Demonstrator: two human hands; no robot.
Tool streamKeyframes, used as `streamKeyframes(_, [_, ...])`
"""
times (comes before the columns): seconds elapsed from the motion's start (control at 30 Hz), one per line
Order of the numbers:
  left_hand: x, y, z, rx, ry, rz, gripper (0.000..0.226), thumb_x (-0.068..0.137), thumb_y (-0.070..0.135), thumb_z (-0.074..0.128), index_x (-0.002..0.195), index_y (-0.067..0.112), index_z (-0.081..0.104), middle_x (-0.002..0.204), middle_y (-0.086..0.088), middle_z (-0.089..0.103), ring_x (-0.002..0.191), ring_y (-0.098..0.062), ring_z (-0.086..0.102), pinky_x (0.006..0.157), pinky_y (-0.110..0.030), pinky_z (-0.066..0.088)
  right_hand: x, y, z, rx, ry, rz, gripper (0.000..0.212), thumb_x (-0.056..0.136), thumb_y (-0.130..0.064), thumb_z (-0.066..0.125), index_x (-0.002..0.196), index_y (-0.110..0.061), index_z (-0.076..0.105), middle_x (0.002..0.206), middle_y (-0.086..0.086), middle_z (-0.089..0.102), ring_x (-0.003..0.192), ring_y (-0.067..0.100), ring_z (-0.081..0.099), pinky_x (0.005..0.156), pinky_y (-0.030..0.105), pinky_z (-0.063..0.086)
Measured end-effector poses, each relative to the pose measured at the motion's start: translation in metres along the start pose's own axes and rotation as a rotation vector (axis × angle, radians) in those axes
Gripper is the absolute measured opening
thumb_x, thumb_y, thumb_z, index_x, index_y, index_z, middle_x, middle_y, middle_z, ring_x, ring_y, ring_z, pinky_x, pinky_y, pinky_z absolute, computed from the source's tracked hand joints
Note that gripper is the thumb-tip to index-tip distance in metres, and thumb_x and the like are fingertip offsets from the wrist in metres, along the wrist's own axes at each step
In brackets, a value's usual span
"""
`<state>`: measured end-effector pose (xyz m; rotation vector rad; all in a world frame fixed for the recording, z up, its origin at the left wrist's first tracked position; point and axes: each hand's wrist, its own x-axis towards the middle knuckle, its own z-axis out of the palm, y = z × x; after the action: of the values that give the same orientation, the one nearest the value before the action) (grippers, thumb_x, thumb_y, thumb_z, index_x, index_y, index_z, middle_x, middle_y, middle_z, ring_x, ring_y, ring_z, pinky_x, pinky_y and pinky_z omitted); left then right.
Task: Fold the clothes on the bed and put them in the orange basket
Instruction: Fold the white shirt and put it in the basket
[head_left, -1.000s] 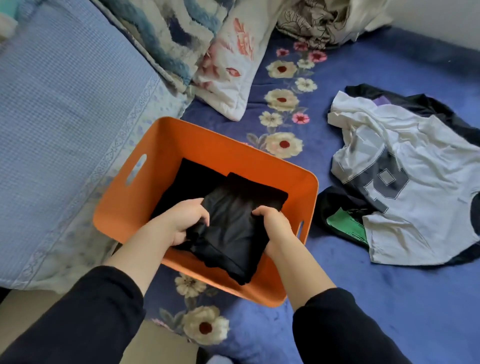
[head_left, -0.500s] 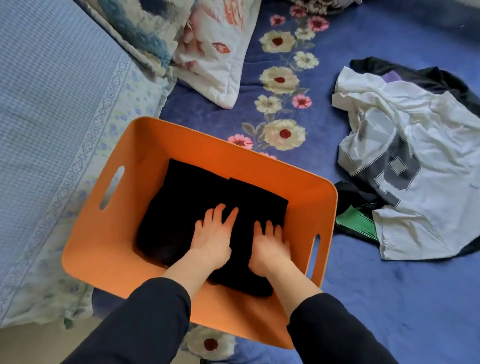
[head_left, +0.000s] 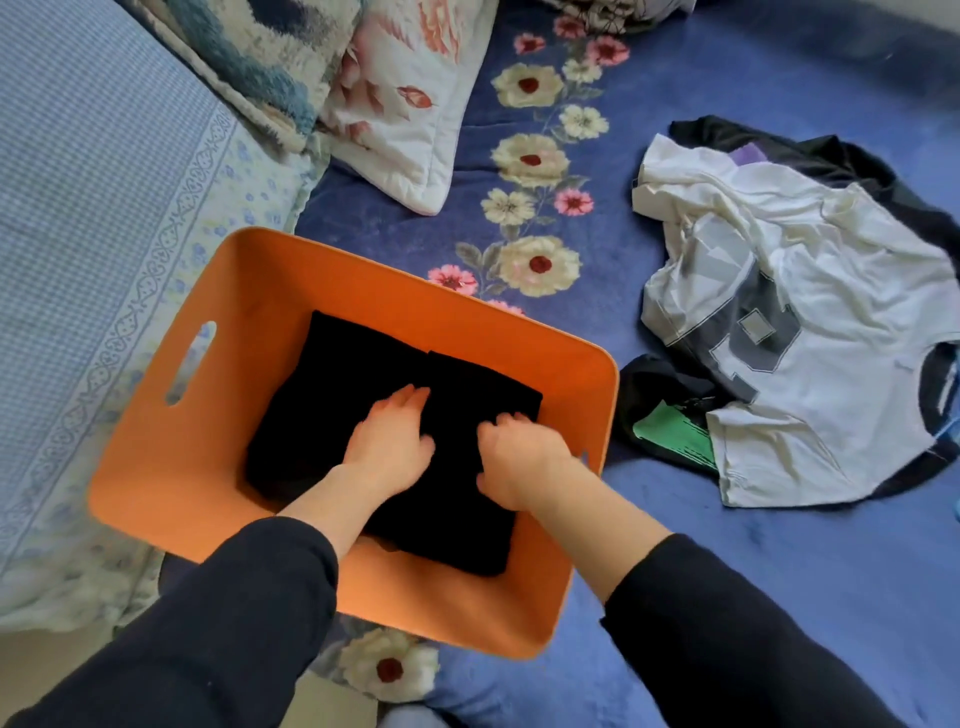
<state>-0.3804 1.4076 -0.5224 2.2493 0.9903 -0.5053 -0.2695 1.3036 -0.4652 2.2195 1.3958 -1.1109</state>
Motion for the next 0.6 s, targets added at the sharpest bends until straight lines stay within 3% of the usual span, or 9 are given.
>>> streamKeyframes(0.07, [-0.011, 0.019, -0.018, -0.140, 0.260, 0.002, 0.052, 0.089, 0.016, 0.054, 0.140, 0.015, 0.045, 0.143, -0.007, 0.045, 0.130, -0.027, 0.043, 0.107, -0.040, 0.039, -0.025, 0.012, -0.029, 0.069, 0.215, -0.143, 0.034, 0.094, -0.023, 0.052, 0.125, -0.009, 0.050, 0.123, 0.011, 0.051, 0.117, 0.031, 0.048, 0.087, 0.039, 0.046])
streamKeyframes(0.13, [-0.021, 0.046, -0.039, -0.184, 0.483, 0.045, 0.041, 0.087, 0.010, 0.055, 0.128, 0.013, 0.054, 0.134, -0.006, 0.049, 0.125, -0.025, 0.044, 0.103, -0.033, 0.037, -0.055, 0.034, -0.051, 0.171, 0.421, -0.224, 0.028, 0.093, -0.018, 0.050, 0.118, -0.009, 0.056, 0.114, 0.009, 0.056, 0.109, 0.029, 0.051, 0.083, 0.040, 0.047])
streamKeyframes(0.2, [-0.030, 0.076, -0.059, -0.195, 0.649, 0.101, 0.036, 0.084, 0.004, 0.056, 0.118, 0.013, 0.060, 0.129, -0.006, 0.049, 0.121, -0.023, 0.042, 0.099, -0.025, 0.032, -0.082, 0.063, -0.063, 0.274, 0.585, -0.209, 0.029, 0.092, -0.015, 0.050, 0.119, -0.009, 0.059, 0.115, 0.007, 0.059, 0.110, 0.026, 0.052, 0.086, 0.038, 0.046])
streamKeyframes(0.3, [-0.039, 0.131, -0.065, -0.166, 0.764, 0.210, 0.031, 0.078, -0.002, 0.055, 0.106, 0.008, 0.064, 0.123, -0.012, 0.051, 0.116, -0.028, 0.042, 0.100, -0.031, 0.031, -0.116, 0.122, -0.056, 0.474, 0.736, -0.103, 0.025, 0.089, -0.012, 0.055, 0.111, -0.008, 0.065, 0.108, 0.007, 0.066, 0.102, 0.024, 0.059, 0.087, 0.037, 0.047])
streamKeyframes(0.4, [-0.038, 0.201, -0.039, -0.105, 0.701, 0.288, 0.032, 0.075, -0.003, 0.055, 0.105, 0.004, 0.063, 0.124, -0.016, 0.052, 0.118, -0.035, 0.042, 0.103, -0.043, 0.035, -0.136, 0.190, -0.029, 0.617, 0.726, 0.062, 0.017, 0.082, -0.010, 0.056, 0.095, -0.011, 0.066, 0.091, 0.004, 0.069, 0.088, 0.025, 0.062, 0.080, 0.037, 0.050])
streamKeyframes(0.47, [-0.037, 0.244, -0.006, -0.063, 0.593, 0.338, 0.034, 0.075, -0.002, 0.055, 0.107, 0.004, 0.063, 0.131, -0.016, 0.050, 0.125, -0.034, 0.039, 0.106, -0.041, 0.033, -0.146, 0.233, -0.004, 0.632, 0.668, 0.141, 0.014, 0.083, -0.012, 0.055, 0.093, -0.013, 0.064, 0.090, 0.002, 0.066, 0.088, 0.024, 0.058, 0.079, 0.034, 0.047])
streamKeyframes(0.6, [-0.031, 0.331, 0.091, 0.045, 0.374, 0.316, 0.037, 0.080, 0.006, 0.053, 0.116, 0.013, 0.060, 0.144, -0.006, 0.040, 0.136, -0.023, 0.030, 0.105, -0.036, 0.032, -0.176, 0.339, 0.065, 0.622, 0.511, 0.287, 0.031, 0.088, -0.020, 0.053, 0.118, -0.015, 0.061, 0.117, 0.003, 0.062, 0.110, 0.023, 0.057, 0.090, 0.033, 0.046])
